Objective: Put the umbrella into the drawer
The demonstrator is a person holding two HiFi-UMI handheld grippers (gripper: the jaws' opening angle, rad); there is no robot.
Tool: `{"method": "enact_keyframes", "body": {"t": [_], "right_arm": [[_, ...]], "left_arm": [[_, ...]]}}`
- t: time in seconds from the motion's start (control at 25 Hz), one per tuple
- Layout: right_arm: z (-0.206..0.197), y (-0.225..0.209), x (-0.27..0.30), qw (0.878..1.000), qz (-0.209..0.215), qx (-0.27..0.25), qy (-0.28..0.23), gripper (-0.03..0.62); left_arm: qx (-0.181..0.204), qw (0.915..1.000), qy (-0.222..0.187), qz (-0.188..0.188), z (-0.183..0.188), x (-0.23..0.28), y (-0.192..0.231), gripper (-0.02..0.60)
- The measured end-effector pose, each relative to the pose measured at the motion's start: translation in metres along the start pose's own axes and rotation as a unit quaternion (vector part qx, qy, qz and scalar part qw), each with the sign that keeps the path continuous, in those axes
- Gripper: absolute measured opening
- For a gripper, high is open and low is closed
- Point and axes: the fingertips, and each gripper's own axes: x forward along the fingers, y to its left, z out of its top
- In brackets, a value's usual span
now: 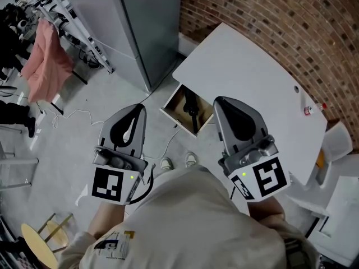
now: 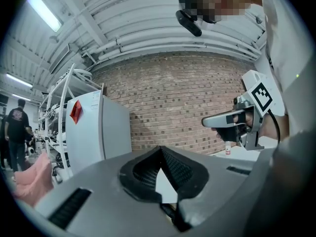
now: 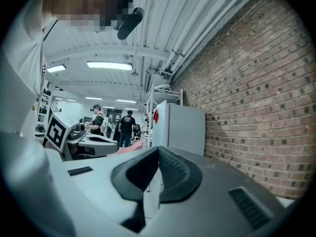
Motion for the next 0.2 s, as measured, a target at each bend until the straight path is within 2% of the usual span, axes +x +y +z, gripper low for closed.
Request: {"method": "enact_keyframes", "body": {"t": [0.2], "right_arm": [[0.0024, 0.0006, -0.0015, 1.0, 0.001, 0.003, 0.0, 0.008]], "left_arm": [[0.001, 1.0, -0.008, 0.002, 0.0061, -0.0016, 0.0006, 0.007]]}}
